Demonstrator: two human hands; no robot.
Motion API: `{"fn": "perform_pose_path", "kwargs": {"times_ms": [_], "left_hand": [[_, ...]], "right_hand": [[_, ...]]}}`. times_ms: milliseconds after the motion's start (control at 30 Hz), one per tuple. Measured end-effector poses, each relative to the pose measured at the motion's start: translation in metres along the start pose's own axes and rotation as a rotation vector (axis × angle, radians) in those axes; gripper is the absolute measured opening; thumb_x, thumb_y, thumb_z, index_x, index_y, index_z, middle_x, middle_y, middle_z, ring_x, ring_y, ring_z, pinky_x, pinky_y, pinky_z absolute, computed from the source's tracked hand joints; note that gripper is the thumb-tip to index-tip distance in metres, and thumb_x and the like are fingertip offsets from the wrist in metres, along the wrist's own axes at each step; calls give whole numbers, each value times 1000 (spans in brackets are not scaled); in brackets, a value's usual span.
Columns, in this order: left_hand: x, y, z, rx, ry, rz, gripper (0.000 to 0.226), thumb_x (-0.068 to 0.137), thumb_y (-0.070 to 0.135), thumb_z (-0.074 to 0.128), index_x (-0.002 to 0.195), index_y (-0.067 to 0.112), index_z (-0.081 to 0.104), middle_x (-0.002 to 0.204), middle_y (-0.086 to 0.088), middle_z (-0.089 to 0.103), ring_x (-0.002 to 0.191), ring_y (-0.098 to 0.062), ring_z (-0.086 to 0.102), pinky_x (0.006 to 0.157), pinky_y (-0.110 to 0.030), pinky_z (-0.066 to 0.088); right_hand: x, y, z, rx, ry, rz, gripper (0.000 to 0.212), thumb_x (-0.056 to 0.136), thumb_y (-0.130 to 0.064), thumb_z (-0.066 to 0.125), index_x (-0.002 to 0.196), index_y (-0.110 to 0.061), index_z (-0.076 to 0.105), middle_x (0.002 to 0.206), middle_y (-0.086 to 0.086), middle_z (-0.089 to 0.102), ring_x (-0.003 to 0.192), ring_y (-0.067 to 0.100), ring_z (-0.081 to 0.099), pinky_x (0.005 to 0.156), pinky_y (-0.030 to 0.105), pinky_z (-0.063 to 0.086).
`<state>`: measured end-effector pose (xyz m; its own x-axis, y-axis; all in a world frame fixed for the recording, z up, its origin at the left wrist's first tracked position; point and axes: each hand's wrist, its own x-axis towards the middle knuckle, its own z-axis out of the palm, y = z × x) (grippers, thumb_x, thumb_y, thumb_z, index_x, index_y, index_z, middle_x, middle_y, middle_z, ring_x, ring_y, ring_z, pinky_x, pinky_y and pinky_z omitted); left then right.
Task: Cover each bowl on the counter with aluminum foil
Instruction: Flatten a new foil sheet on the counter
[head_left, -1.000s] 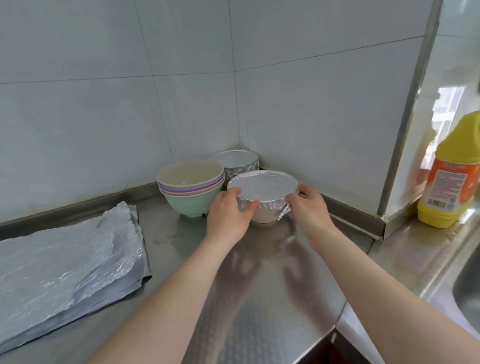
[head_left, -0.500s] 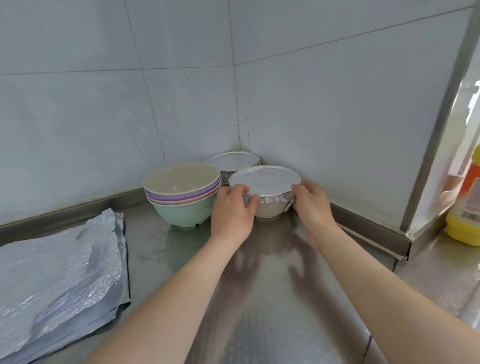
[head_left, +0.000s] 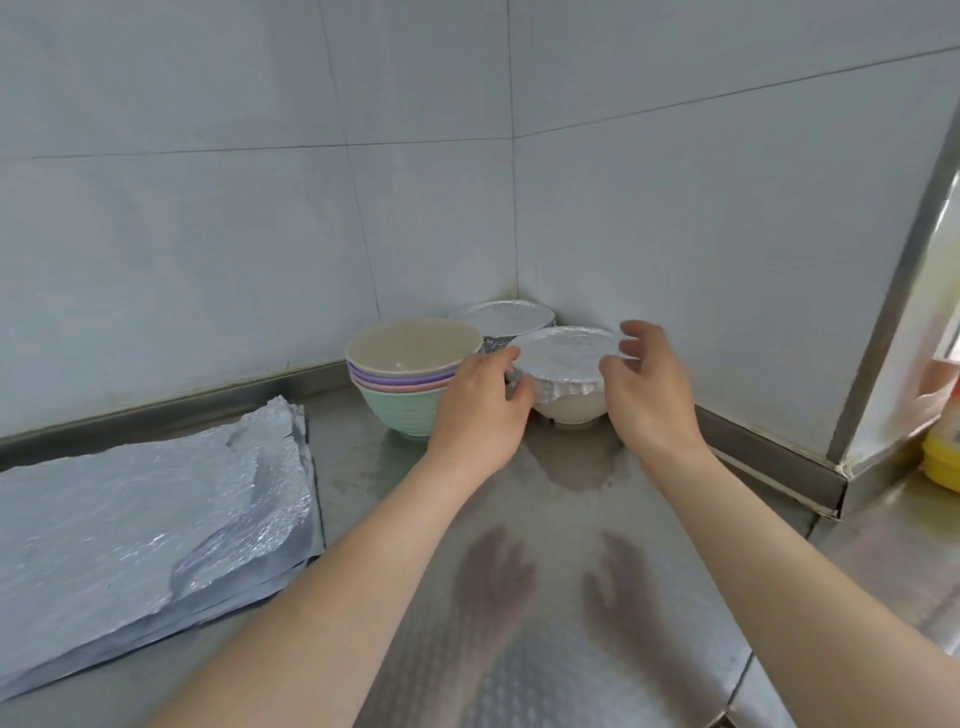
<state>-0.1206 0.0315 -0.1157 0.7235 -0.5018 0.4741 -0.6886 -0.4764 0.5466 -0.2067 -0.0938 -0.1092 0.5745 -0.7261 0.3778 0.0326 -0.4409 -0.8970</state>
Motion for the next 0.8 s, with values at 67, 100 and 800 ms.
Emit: {"fn": "perform_pose_path", "kwargs": {"times_ms": [67, 100, 800], "left_hand": [[-20, 1, -35, -15, 79, 19, 29, 96, 27, 51, 121, 21, 64, 115, 0, 65, 103, -18, 60, 85, -28, 42], [-27, 4, -50, -21, 111, 18, 25, 96, 26, 52, 113, 20, 69, 109, 1, 68, 98, -17, 62, 82, -28, 43], [-179, -179, -190, 520, -198, -524, 82, 69, 81, 45, 123, 20, 49, 127, 0, 54, 120, -27, 48, 96, -45, 43]], "right_hand": [[-19, -27, 6, 5, -82, -78, 37, 91, -10, 45, 127, -18, 50, 102, -2, 62, 87, 17, 57, 77, 30, 44], [-25, -38, 8, -14, -124, -109, 34, 91, -10, 45, 123, -19, 53, 89, -4, 63, 77, 15, 55, 70, 29, 42], [-191, -84, 179, -628, -910, -356, 52, 98, -21, 36, 148, -28, 26, 145, -5, 39, 143, 15, 15, 106, 51, 23]]}}
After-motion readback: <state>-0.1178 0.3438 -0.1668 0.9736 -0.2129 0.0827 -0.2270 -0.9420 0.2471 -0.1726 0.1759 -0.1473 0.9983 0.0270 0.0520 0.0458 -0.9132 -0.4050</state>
